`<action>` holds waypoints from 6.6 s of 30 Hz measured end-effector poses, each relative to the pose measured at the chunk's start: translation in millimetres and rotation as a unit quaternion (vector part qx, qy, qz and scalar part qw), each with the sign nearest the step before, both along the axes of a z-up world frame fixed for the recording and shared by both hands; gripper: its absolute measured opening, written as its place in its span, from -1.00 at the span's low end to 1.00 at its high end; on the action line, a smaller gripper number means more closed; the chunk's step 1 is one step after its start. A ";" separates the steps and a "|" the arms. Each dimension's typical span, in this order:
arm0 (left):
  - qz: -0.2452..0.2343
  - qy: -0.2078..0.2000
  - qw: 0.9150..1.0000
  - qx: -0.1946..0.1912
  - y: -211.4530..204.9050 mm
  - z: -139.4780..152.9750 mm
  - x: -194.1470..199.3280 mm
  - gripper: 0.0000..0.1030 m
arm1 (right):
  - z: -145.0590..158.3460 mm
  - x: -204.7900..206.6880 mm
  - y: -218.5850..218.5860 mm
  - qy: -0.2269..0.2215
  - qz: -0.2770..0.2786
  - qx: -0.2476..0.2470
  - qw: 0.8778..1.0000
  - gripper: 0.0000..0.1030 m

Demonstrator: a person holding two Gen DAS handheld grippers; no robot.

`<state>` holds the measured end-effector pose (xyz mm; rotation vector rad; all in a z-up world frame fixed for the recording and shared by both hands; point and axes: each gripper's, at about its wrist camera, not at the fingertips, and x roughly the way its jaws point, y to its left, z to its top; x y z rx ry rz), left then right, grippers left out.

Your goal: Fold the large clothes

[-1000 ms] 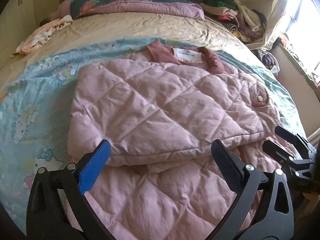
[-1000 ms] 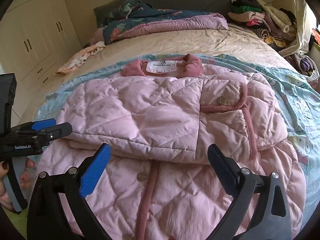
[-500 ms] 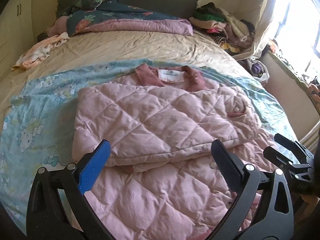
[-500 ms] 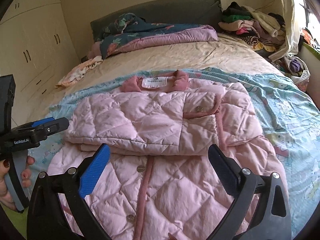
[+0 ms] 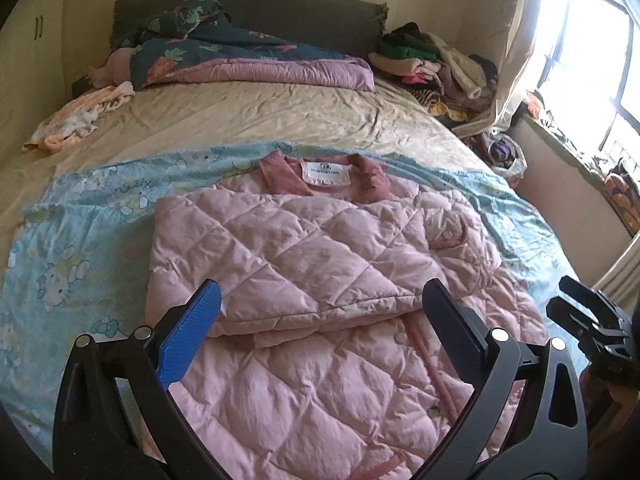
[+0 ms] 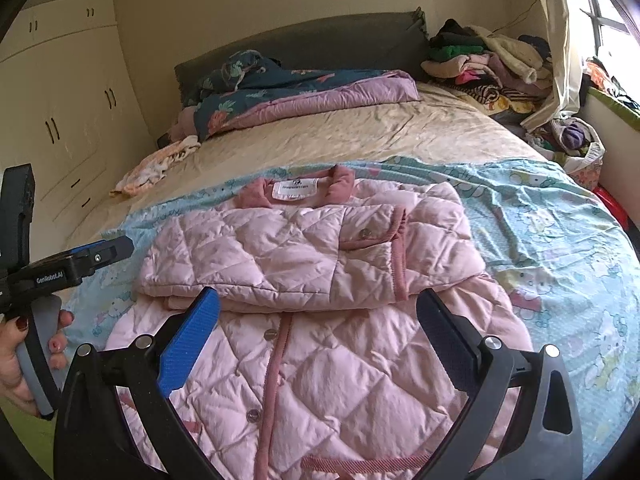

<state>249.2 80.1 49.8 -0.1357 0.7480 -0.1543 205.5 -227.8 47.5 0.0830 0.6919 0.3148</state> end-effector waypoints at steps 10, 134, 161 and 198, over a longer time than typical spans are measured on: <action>-0.004 -0.018 1.000 -0.005 -8.3 13.0 -19.8 0.84 | 14.1 -25.9 -20.8 -0.021 -0.008 0.007 1.000 0.91; 0.113 0.158 0.981 0.010 61.1 -155.1 -227.3 0.83 | -100.7 -140.1 -181.9 0.153 -0.051 -0.079 0.984 0.91; 0.089 0.149 0.985 -0.015 48.1 -159.6 -242.7 0.83 | -120.2 -166.1 -160.3 0.181 0.038 -0.100 0.978 -0.25; 0.062 0.000 0.998 -0.019 43.5 -69.9 -220.2 -0.76 | 4.9 -122.7 -181.1 -0.040 0.038 0.072 0.996 -0.66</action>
